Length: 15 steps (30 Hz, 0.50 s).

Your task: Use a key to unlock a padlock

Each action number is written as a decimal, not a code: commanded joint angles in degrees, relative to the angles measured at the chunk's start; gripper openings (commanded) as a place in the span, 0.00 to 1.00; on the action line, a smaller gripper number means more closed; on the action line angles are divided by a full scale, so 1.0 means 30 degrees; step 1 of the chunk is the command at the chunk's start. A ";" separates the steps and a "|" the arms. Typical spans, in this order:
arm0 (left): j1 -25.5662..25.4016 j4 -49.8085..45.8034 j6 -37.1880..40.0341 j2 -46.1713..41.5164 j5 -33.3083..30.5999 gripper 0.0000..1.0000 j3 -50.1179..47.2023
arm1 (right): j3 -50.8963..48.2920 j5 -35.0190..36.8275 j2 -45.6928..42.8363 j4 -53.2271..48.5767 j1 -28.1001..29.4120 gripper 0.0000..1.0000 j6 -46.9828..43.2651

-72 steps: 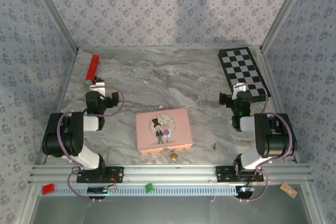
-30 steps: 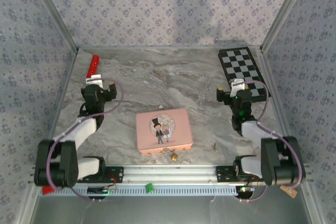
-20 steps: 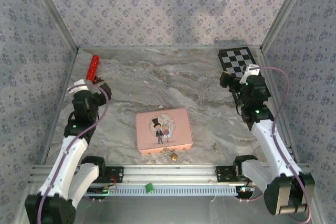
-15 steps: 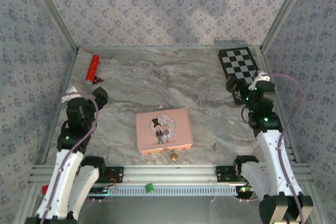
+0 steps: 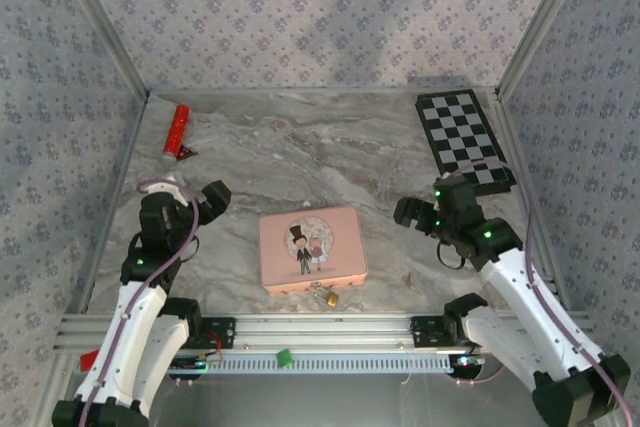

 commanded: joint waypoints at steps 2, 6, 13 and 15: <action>-0.1010 0.1603 0.1813 -0.0453 -0.0695 1.00 0.0152 | -0.0809 0.1662 0.0570 -0.2523 0.1655 0.95 0.3100; -0.1660 0.2799 0.1755 -0.1182 -0.1754 1.00 -0.0958 | -0.1943 0.1137 0.1058 -0.2756 0.2869 0.88 0.5275; -0.1781 0.3716 0.2005 -0.1141 -0.2099 1.00 -0.1937 | -0.3727 0.0573 0.1326 -0.2966 0.4469 0.80 0.7864; -0.1781 0.3804 0.2289 -0.0993 -0.2113 1.00 -0.2029 | -0.4309 0.0185 0.1230 -0.2683 0.4722 0.78 0.8651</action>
